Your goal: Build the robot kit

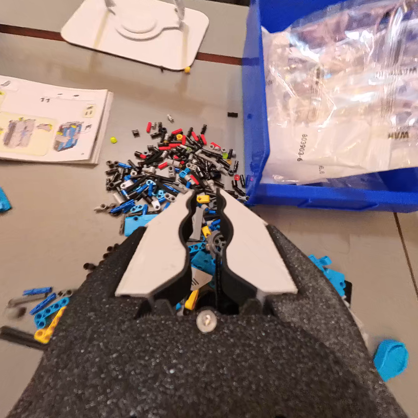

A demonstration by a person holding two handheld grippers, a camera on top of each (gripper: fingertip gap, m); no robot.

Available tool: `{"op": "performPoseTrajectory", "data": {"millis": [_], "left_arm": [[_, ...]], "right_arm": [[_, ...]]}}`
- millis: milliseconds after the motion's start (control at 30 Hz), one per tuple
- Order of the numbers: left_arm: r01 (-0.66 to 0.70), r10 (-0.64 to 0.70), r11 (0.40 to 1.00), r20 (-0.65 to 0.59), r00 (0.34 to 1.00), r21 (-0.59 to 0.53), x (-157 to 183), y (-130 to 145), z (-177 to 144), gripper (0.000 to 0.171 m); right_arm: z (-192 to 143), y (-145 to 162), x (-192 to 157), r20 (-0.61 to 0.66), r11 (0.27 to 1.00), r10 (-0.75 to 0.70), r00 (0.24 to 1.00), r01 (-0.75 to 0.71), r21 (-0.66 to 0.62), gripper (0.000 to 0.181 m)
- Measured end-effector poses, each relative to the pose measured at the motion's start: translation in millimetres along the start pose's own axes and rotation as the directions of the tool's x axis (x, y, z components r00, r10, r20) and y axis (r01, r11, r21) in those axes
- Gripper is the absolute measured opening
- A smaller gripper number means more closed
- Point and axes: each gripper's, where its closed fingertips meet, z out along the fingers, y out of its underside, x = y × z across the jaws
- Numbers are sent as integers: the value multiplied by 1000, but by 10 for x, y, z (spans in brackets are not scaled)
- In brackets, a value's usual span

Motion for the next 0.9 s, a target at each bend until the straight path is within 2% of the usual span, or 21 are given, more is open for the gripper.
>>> {"op": "performPoseTrajectory", "data": {"millis": [167,300,433,533,633,767,900], "left_arm": [[11,-11,1000,-17,1000,-15,10,23,11,21],[-1,1,1000,-14,1000,-26,19,38,24,22],[3,-3,999,-20,1000,-39,24,54,38,22],[24,-25,999,-31,999,-42,16,57,42,22],[41,-43,998,-37,998,-40,6,55,40,21],[46,-48,998,-41,998,-51,8,68,52,22],[55,-57,997,-49,997,-52,10,69,52,22]], "right_arm": [[185,106,150,-46,998,60,997,-61,-20,17],[245,156,173,-52,991,106,993,-110,-83,15],[233,160,11,5,970,164,986,-160,-184,13],[222,126,-160,139,946,277,951,-245,-211,13],[251,139,-109,165,913,379,910,-339,-228,24],[342,214,-3,107,920,340,934,-307,-243,26],[348,164,84,-20,962,146,989,-147,-229,23]]}}
